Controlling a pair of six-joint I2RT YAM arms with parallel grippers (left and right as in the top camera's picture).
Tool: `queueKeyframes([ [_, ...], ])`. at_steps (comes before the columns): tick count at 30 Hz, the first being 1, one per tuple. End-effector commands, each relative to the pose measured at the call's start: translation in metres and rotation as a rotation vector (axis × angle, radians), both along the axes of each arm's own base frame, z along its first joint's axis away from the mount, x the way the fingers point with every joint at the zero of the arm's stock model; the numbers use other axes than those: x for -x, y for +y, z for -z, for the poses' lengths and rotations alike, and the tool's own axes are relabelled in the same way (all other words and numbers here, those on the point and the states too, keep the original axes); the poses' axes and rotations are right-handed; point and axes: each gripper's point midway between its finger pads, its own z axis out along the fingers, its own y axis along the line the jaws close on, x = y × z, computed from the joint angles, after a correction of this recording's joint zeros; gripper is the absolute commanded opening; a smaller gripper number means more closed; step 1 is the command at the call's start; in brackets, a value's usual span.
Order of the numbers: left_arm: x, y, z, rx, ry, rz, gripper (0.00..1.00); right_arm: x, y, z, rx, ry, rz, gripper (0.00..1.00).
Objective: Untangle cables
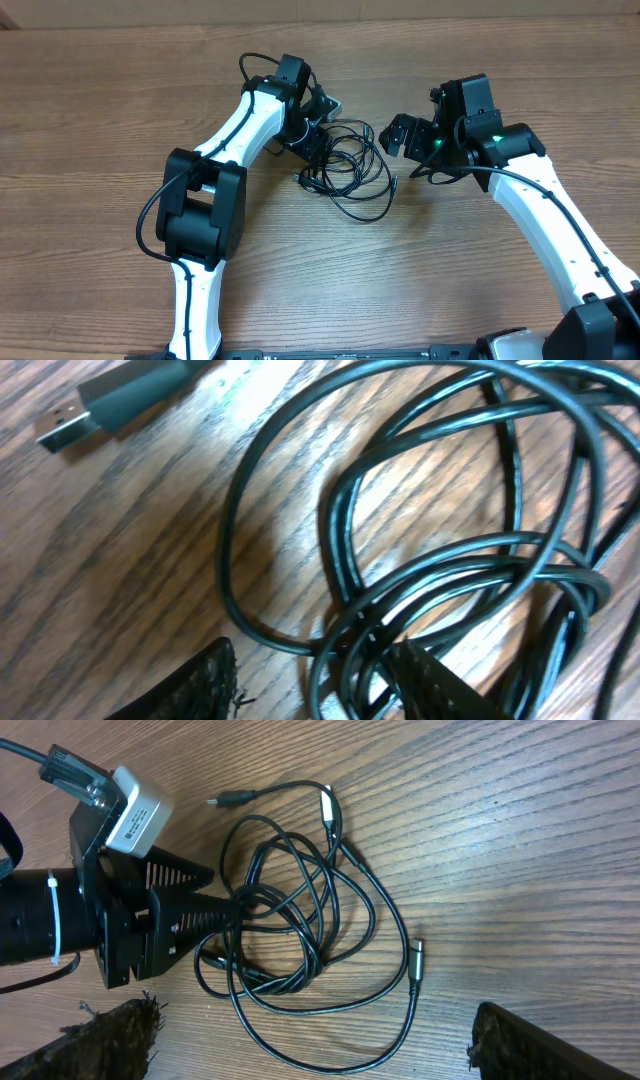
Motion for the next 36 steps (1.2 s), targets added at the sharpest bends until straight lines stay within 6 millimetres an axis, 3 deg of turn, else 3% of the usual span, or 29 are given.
queueKeyframes([
  [1, -0.003, -0.015, -0.026, 0.064, -0.052, 0.053, 0.56, 0.0, -0.002, -0.01, -0.002, -0.03, -0.002, 1.0],
  [10, 0.004, -0.009, -0.015, 0.001, -0.056, 0.097, 0.68, 0.0, -0.002, -0.01, -0.002, -0.03, -0.002, 1.0],
  [23, 0.007, -0.002, 0.006, -0.036, -0.051, 0.084, 0.68, 0.0, -0.001, -0.01, -0.002, -0.03, -0.002, 1.0],
  [28, 0.008, -0.001, 0.007, -0.035, -0.044, 0.07, 0.58, 0.0, -0.001, -0.01, -0.002, -0.032, -0.002, 1.0],
  [33, 0.009, -0.001, 0.008, -0.037, -0.039, 0.07, 0.39, -0.001, -0.001, -0.01, -0.003, -0.035, -0.002, 1.0],
  [36, 0.01, -0.001, 0.008, -0.038, -0.037, 0.071, 0.38, -0.001, -0.001, -0.01, -0.003, -0.035, -0.002, 1.0],
])
